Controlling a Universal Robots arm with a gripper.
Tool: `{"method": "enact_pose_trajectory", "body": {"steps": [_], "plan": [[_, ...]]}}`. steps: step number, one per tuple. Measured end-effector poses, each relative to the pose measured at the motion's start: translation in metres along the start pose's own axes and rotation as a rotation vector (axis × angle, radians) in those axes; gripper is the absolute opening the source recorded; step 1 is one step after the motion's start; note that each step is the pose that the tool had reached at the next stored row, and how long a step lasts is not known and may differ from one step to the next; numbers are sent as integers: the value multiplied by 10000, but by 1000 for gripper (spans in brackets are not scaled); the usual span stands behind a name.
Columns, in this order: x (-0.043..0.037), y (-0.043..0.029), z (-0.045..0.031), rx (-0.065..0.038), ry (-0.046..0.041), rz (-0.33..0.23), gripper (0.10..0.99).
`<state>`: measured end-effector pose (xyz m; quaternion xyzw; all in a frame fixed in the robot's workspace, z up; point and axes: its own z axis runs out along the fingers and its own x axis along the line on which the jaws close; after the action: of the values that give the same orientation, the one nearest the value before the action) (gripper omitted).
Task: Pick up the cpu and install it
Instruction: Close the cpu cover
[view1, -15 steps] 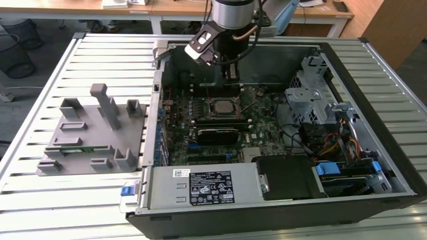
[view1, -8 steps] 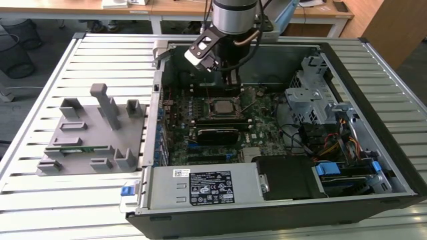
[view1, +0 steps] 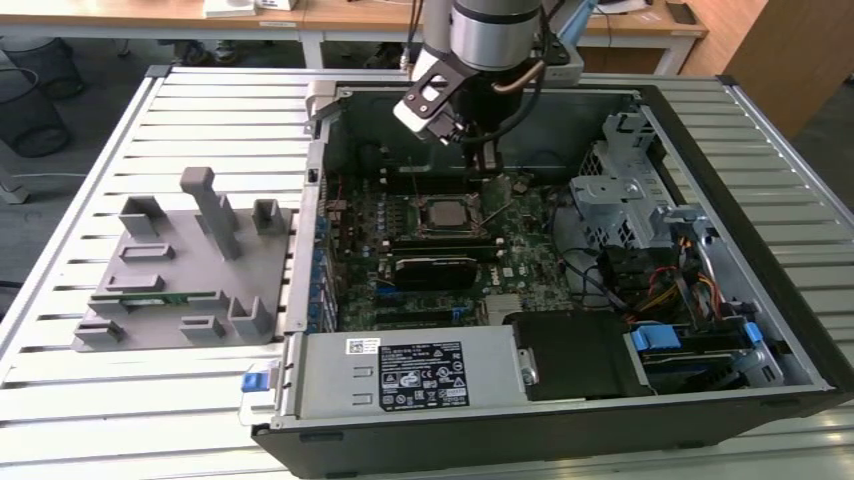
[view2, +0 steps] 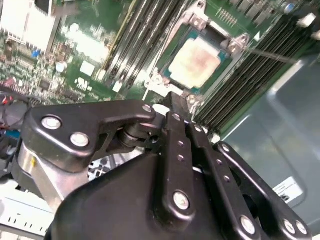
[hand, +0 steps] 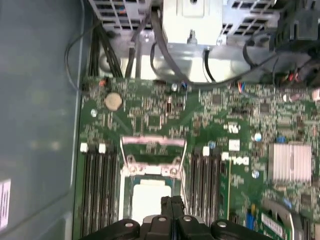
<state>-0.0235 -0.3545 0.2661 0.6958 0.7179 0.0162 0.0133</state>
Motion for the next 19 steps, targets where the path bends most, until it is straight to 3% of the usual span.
{"method": "enact_pose_trajectory", "body": {"steps": [6,19], "plan": [[2,148,7,-2,13,-39,106],[64,317,20,7,69,-71,106]]}}
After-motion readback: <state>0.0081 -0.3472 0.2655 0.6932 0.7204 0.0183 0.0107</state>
